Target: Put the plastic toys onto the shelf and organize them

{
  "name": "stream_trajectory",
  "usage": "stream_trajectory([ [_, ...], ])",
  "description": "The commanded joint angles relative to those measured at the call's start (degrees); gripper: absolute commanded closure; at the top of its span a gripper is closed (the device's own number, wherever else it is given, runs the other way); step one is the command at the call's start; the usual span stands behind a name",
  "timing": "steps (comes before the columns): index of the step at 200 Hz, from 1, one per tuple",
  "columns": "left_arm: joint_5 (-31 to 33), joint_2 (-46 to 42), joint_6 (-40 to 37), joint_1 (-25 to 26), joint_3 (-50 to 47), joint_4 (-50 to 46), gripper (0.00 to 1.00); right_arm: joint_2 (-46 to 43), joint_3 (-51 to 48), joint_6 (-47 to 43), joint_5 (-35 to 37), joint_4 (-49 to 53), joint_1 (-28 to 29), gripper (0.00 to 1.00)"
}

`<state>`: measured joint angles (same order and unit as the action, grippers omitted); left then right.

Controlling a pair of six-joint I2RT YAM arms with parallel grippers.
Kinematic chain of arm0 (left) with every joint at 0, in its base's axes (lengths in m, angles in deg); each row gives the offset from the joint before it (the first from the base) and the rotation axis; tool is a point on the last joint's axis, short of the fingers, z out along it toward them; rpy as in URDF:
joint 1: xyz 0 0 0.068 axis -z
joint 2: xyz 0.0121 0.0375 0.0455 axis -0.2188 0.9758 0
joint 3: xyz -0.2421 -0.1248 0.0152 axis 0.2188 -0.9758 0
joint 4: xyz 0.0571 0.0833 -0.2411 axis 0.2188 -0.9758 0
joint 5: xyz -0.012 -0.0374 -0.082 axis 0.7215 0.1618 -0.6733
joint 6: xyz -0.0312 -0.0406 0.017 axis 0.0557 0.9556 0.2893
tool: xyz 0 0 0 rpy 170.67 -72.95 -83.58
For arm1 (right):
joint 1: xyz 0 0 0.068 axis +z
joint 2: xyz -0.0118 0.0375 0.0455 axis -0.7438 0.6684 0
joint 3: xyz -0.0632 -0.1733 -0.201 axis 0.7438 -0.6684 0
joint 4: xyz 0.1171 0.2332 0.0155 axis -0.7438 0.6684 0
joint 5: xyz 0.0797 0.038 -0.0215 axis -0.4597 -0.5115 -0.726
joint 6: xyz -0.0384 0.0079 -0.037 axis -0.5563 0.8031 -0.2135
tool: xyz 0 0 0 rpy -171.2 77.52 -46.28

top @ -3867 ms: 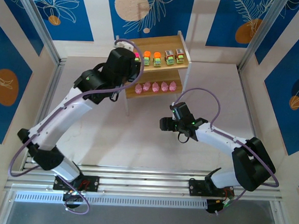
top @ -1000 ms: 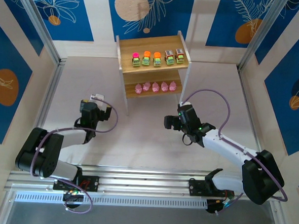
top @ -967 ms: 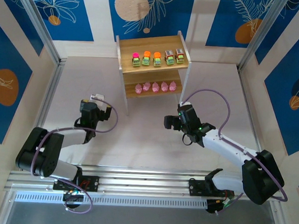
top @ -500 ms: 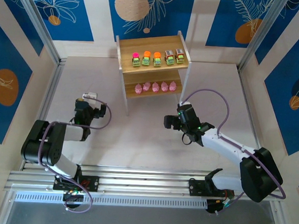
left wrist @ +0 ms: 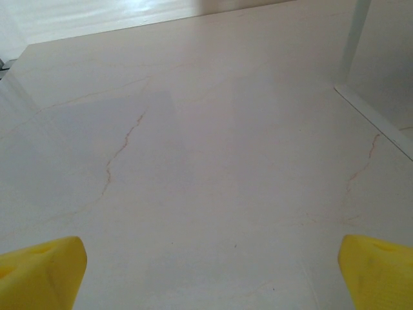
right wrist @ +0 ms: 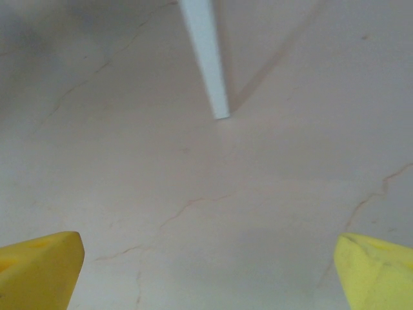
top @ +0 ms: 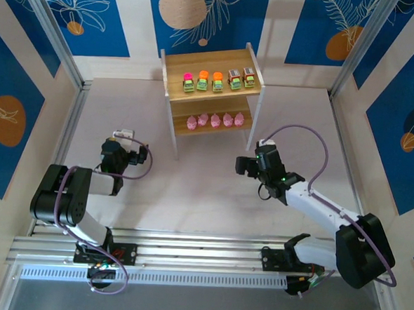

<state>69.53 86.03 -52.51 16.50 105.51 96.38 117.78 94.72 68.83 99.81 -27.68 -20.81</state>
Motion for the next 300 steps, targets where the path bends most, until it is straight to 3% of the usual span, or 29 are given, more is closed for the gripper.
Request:
stream_trajectory([
  [1, -1.5, 0.2, 1.3, -0.3, -0.3, 2.4, 0.00, -0.1, 1.8, -1.7, 2.6, 0.1, -2.3, 0.01],
  [38, -1.5, 0.2, 1.3, -0.4, -0.3, 2.3, 0.00, 4.2, 5.1, -4.4, 7.8, 0.1, -5.7, 0.01],
  [53, -1.5, 0.2, 1.3, -0.3, -0.3, 2.3, 0.00, 6.2, 6.4, -5.9, 5.9, -0.8, -8.3, 0.01],
  [114, -1.6, 0.2, 1.3, -0.4, -0.4, 2.3, 0.00, 12.6, 2.5, -22.7, 1.9, -24.4, -11.5, 0.01],
  [171, -1.5, 0.2, 1.3, -0.3, -0.3, 2.3, 0.00, 23.9, 2.6, -27.3, 2.2, -34.6, -13.9, 0.01],
  [199, -1.6, 0.2, 1.3, -0.3, -0.3, 2.3, 0.00, 20.5, 0.2, -22.4, -4.6, -34.5, -19.1, 0.01],
  [232, -1.5, 0.2, 1.3, -0.3, -0.4, 2.4, 0.00, 17.6, -6.3, -18.0, -19.9, -42.5, -26.7, 0.01],
  [300, -1.5, 0.2, 1.3, -0.3, -0.3, 2.4, 0.00, 17.8, -6.8, -19.7, -25.3, -43.3, -27.0, 0.01],
])
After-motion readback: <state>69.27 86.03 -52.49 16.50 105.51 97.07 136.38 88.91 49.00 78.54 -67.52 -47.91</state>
